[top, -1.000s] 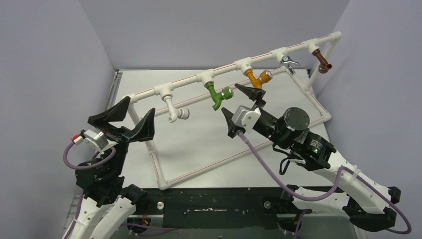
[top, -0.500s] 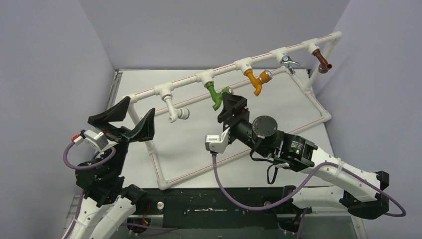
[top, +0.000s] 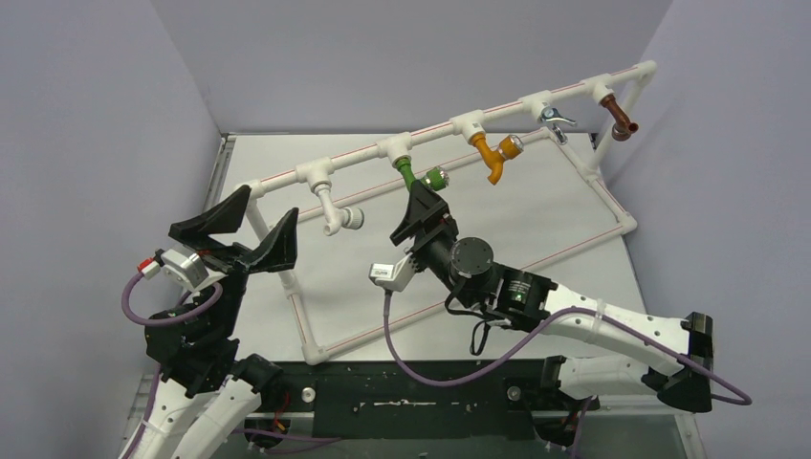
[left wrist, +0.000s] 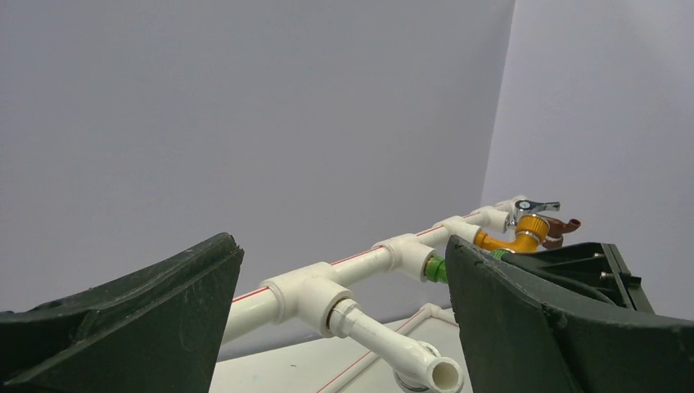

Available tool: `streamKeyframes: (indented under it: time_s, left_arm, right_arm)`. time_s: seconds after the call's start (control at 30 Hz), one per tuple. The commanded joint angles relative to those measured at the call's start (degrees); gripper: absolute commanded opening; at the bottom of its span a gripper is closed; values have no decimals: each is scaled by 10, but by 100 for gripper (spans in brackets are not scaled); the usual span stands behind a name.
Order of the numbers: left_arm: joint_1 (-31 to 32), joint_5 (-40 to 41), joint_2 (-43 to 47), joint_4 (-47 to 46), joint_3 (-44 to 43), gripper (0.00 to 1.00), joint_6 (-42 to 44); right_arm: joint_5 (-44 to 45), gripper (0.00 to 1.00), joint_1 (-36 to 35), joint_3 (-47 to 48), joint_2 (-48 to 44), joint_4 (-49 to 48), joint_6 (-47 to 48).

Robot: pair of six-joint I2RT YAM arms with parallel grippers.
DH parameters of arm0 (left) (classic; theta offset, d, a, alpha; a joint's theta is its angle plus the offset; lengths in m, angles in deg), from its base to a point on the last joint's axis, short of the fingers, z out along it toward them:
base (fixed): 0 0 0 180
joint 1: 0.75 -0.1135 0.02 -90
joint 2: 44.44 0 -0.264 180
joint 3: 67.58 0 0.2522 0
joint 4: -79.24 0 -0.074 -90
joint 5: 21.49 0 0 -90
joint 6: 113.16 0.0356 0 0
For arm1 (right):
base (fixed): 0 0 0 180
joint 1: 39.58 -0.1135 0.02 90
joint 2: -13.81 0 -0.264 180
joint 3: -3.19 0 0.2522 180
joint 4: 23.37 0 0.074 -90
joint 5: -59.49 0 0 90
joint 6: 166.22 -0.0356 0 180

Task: Install the water faucets

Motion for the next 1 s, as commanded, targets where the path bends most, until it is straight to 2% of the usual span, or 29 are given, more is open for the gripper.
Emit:
streamKeyframes:
  time_s: [0.0, 0.27, 0.7, 0.97]
  left_arm:
    - [3, 2, 4, -11, -8, 94, 7]
    - [3, 2, 3, -11, -9, 94, 7]
    - [4, 2, 2, -11, -7, 94, 7]
    - [4, 1, 0, -12, -8, 94, 6]
  right_arm:
    - [29, 71, -1, -15, 5, -131, 27]
    - [13, 62, 16, -47, 23, -205, 18]
    - [-8, 55, 40, -74, 37, -262, 7]
    - [-9, 54, 41, -81, 51, -283, 17]
